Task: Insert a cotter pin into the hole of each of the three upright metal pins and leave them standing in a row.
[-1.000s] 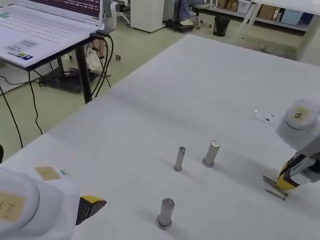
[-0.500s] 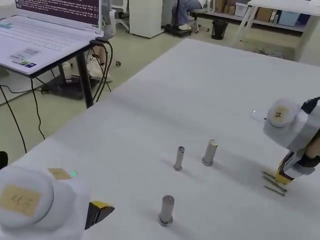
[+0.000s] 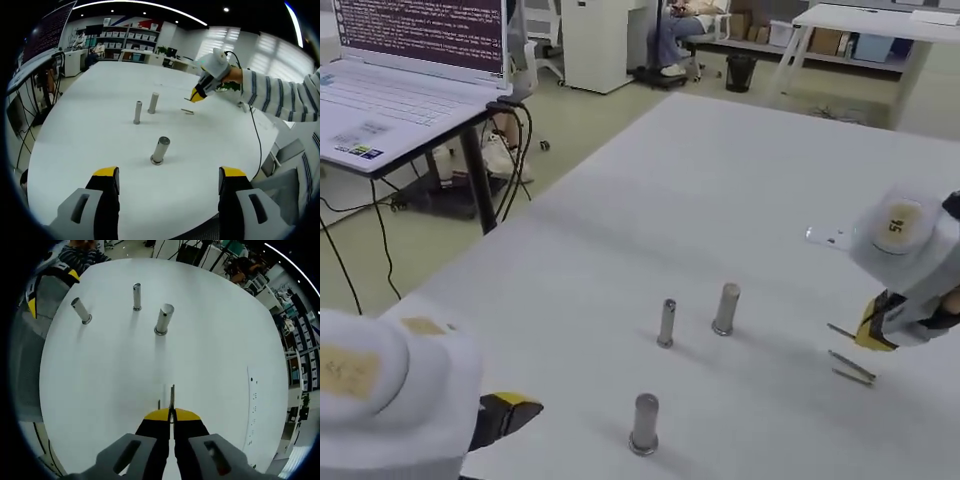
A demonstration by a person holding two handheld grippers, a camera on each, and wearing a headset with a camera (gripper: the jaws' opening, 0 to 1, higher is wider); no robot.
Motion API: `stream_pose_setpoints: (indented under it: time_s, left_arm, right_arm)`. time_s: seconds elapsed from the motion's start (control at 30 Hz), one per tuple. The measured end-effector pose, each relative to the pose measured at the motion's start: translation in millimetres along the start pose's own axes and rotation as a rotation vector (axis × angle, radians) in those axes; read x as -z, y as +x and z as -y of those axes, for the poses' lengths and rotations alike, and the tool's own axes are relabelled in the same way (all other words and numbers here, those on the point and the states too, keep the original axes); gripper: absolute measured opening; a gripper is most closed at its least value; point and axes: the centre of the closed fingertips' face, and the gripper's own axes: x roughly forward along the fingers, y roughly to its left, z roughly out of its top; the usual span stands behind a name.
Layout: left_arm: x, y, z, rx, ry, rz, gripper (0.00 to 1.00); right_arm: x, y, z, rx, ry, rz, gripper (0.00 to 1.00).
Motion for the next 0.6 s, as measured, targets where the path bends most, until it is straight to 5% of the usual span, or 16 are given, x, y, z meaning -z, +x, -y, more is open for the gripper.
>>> stream_pose_setpoints:
  time_s: [0.33, 0.6]
  left_arm:
    - [-19.6, 2.9, 0.7, 0.022, -0.013, 0.066, 0.69]
    - [-40.8, 7.4, 9.7, 0.085, -0.052, 0.129, 0.63]
  right_arm:
    - [-48.4, -61.2, -26.5, 0.132, -0.235, 0.215, 0.00]
    - [-76.5, -95.6, -57.3, 0.212, -0.330, 0.302, 0.00]
